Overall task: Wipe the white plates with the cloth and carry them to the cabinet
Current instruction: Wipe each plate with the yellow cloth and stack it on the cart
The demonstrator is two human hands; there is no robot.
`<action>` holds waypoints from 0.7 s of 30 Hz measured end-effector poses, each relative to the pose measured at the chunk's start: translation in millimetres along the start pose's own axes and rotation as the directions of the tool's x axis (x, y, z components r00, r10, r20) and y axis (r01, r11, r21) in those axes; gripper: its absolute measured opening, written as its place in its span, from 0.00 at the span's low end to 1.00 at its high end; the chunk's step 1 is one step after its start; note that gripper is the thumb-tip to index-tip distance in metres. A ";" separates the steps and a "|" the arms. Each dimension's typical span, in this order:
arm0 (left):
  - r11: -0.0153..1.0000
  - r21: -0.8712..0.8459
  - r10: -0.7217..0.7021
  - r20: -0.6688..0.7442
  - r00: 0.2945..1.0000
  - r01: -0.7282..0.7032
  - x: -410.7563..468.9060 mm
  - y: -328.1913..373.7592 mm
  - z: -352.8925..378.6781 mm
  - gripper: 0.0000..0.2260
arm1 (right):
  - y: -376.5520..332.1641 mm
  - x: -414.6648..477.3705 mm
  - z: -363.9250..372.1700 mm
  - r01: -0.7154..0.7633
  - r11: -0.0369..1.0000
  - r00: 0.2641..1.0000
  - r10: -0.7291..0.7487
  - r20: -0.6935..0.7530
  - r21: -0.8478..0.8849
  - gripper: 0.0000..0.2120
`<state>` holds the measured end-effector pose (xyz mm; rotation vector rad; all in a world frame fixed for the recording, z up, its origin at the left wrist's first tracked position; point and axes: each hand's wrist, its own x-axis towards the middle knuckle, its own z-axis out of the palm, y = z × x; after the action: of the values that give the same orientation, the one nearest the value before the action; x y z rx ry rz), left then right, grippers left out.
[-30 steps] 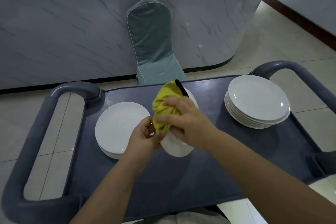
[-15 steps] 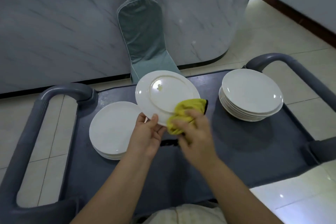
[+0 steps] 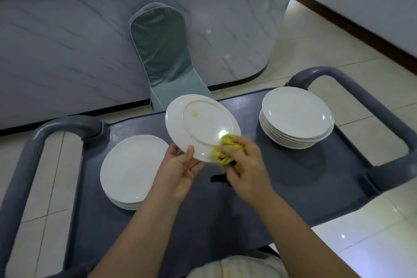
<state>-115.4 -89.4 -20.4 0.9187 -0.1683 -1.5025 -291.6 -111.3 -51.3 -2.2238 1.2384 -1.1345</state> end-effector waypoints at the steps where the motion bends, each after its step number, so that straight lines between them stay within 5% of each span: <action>1: 0.999 0.045 -0.005 0.033 0.999 0.003 -1.6 5.5 -6.1 0.12 | 11.5 2.3 -9.9 -0.099 0.995 0.994 0.099 -0.036 0.021 0.16; 5: 0.942 0.333 -0.026 0.177 0.984 -0.035 -9.4 26.8 -20.8 0.17 | 36.1 37.8 -39.2 -0.390 0.920 0.917 0.392 -0.068 0.041 0.15; 11: 0.861 0.476 0.066 0.245 0.967 -0.180 -2.8 34.3 2.9 0.14 | -29.5 64.7 -9.5 -0.064 0.997 0.997 0.062 -0.040 -0.047 0.16; 15: 0.889 0.428 0.074 0.217 0.973 -0.163 6.8 33.4 11.6 0.10 | -16.2 31.9 -21.4 -0.010 0.997 0.998 0.015 0.065 -0.074 0.16; 19: 0.784 0.596 -0.085 0.379 0.922 -0.173 6.4 24.6 17.1 0.10 | 17.6 29.8 -62.2 -0.311 0.950 0.934 0.304 -0.189 -0.009 0.15; 21: 0.746 0.641 -0.154 0.430 0.890 -0.181 4.7 15.0 28.0 0.10 | 18.3 34.9 -75.1 -0.308 0.951 0.918 0.296 -0.263 -0.004 0.15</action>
<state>-120.6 -107.9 5.3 1.0902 -1.1356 -1.6496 -350.2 -144.9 0.1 -1.8672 1.6615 -1.3081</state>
